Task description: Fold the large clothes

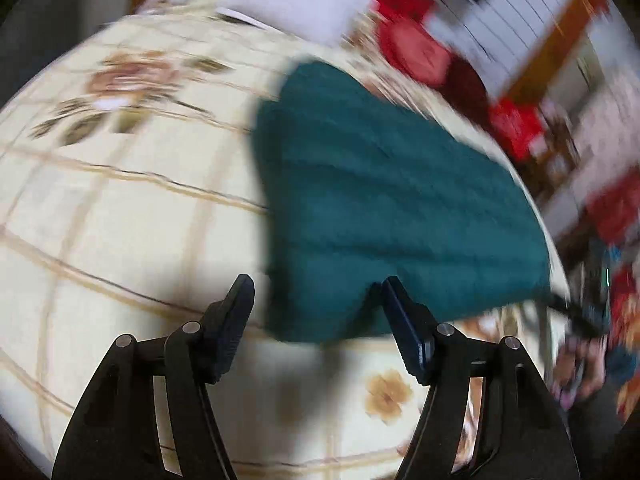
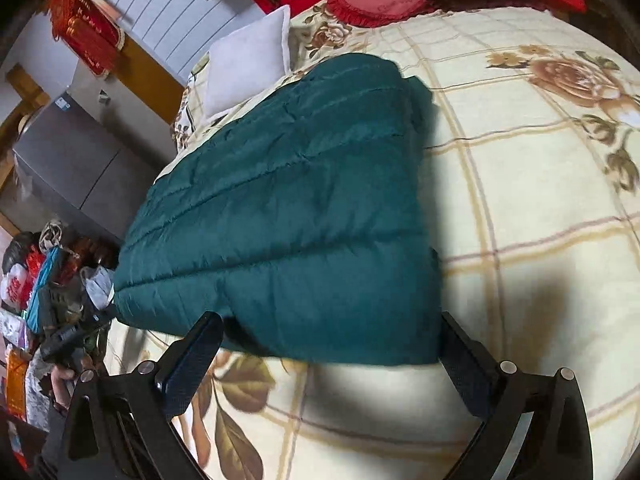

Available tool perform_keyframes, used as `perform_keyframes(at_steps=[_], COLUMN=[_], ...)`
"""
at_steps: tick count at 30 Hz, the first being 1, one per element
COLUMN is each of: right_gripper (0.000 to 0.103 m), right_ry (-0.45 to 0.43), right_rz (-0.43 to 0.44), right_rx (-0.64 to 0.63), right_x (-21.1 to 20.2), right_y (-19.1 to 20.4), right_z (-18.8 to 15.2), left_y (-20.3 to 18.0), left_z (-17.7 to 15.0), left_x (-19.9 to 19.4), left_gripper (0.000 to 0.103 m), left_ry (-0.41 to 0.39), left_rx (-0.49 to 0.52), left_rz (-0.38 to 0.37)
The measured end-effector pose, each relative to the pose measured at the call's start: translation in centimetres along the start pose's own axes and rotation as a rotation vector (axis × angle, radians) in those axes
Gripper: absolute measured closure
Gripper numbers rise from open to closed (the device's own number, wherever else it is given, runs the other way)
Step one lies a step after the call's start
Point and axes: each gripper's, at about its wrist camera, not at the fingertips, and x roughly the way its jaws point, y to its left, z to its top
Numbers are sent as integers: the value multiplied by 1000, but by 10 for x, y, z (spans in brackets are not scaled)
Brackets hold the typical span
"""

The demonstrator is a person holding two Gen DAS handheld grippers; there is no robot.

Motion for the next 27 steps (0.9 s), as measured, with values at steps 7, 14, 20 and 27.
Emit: perform_keyframes(at_steps=[7,14,20,27], right_gripper=[0,0,0,0], right_ry=[16,13,-4,-54], right_rz=[-30,-57,-61,-57], right_rx=[20,-35,-113,-58], right_x=[-14,-29,-42,-44], right_y=[-11,6,18,2], right_z=[-1,-3,5,25], left_y=[15,26,33,22], left_z=[61,94,96,103], left_x=[34,93,105,111], left_gripper=[31,6,1,1], left_ry=[17,117,202,177], left_rx=[-69,-80,-63,1], left_rz=[-101,-114,-302,-328])
